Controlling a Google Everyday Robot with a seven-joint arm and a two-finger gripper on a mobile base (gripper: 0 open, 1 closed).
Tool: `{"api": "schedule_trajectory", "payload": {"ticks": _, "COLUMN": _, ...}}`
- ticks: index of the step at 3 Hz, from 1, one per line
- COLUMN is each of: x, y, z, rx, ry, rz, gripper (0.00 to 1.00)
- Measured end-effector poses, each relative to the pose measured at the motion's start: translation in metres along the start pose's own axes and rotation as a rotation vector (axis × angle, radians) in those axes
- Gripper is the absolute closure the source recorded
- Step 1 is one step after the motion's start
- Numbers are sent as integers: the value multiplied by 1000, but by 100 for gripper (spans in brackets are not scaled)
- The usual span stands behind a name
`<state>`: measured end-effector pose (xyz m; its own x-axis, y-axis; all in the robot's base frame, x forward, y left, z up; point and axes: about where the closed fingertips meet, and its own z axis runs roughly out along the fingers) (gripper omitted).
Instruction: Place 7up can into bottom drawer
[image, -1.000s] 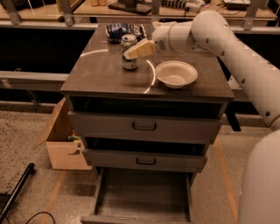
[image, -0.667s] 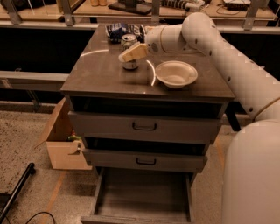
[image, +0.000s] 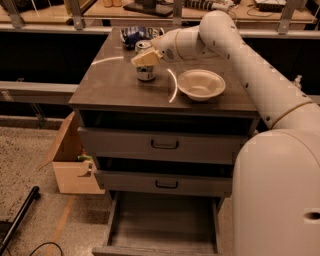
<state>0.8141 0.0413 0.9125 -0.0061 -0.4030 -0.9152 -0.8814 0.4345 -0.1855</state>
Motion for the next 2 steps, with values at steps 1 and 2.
{"api": "schedule_trajectory", "payload": {"ticks": 1, "x": -6, "y": -10, "z": -20, "rx": 14, "ry": -13, "rz": 7, "gripper": 64}}
{"api": "schedule_trajectory", "payload": {"ticks": 2, "x": -30, "y": 4, "z": -70, "rx": 9, "ry": -92, "rz": 33, "gripper": 88}}
